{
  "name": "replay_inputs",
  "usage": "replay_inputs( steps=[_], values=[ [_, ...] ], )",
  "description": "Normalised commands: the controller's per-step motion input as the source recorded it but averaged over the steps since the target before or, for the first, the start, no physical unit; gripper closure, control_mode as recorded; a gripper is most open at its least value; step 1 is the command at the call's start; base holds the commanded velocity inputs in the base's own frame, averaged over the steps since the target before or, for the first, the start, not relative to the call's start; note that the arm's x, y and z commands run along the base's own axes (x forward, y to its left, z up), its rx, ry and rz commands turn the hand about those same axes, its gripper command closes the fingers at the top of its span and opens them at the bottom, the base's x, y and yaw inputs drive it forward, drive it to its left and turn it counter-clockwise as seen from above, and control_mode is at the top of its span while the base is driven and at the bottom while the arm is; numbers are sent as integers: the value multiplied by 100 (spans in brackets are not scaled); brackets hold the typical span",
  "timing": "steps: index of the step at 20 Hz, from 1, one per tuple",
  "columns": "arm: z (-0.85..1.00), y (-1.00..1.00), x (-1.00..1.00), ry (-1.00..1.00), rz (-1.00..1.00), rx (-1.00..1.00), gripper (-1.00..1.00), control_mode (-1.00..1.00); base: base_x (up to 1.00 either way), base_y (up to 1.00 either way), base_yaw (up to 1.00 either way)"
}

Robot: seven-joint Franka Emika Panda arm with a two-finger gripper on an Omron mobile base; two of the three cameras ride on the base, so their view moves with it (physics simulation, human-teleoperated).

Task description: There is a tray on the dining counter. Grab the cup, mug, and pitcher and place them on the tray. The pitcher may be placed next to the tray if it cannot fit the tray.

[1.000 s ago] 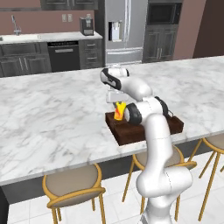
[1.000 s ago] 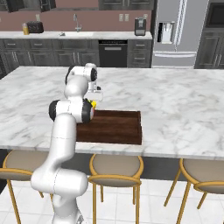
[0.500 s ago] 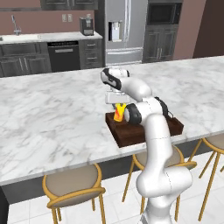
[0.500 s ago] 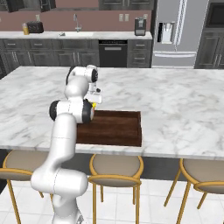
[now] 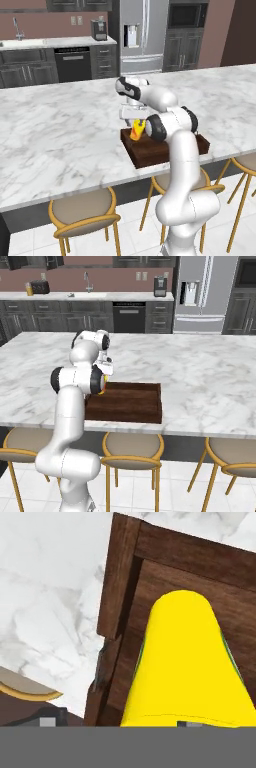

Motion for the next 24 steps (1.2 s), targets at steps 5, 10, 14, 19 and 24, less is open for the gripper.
replay_inputs(
  steps=[5, 10, 14, 19, 24],
  values=[
    [13, 39, -45, -5, -6, -1, -100, -100, 0, 0, 0],
    [38, 34, -9, -6, -6, -1, -100, -100, 0, 0, 0],
    [49, 5, 0, -8, -6, -3, -100, -100, 0, 0, 0],
    [41, 0, -14, -8, -6, -5, -100, -100, 0, 0, 0],
    [67, 1, -74, -16, -5, -12, -100, -100, 0, 0, 0]
  ],
)
